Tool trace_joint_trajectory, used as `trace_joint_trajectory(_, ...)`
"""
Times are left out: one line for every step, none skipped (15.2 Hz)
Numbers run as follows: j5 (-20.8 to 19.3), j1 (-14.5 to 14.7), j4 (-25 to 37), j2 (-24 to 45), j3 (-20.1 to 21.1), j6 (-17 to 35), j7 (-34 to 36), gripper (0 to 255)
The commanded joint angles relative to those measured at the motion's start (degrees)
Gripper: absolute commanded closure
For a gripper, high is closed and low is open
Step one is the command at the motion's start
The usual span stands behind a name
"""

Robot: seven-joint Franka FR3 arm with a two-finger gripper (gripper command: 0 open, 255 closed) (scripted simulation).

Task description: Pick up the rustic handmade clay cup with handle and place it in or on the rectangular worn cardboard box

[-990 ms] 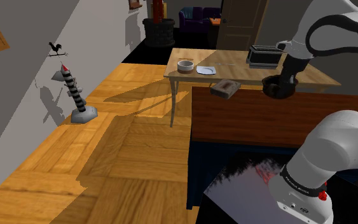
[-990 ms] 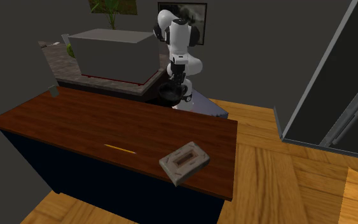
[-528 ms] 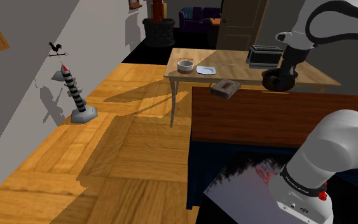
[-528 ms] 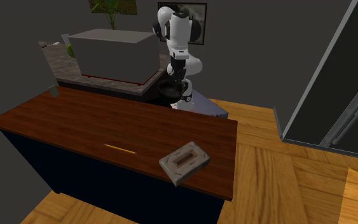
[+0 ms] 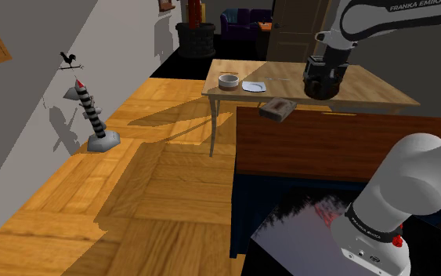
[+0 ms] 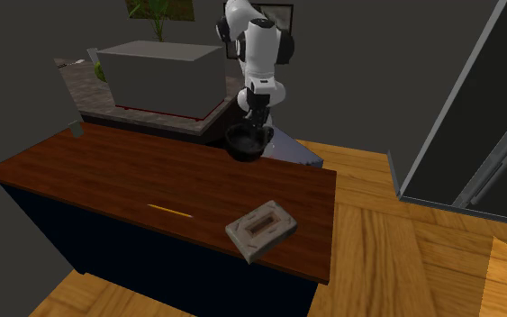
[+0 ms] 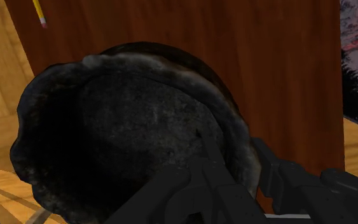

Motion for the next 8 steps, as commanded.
trace_joint_trajectory(0.9, 1.5, 3.3, 5.1, -1.8, 2.1, -1.0, 255)
trace_joint_trajectory(1.7, 2.3, 5.3, 7.6, -2.6, 2.7, -1.5, 255)
trace_joint_trajectory(2.5, 3.1, 7.3, 10.1, -3.3, 3.3, -2.1, 255)
trace_joint_trajectory(3.5, 3.9, 9.4, 12.7, -4.1, 3.7, -2.7, 255)
trace_joint_trajectory(4.6, 4.6, 11.5, 15.2, -4.9, 4.1, -3.4, 255)
trace_joint_trajectory(5.7, 5.3, 13.7, 17.8, -5.7, 4.5, -4.3, 255)
trace_joint_trajectory(7.0, 6.0, 16.0, 20.4, -6.5, 4.7, -5.1, 255)
trace_joint_trajectory(8.5, 6.6, 18.3, 23.1, -7.3, 4.8, -6.1, 255)
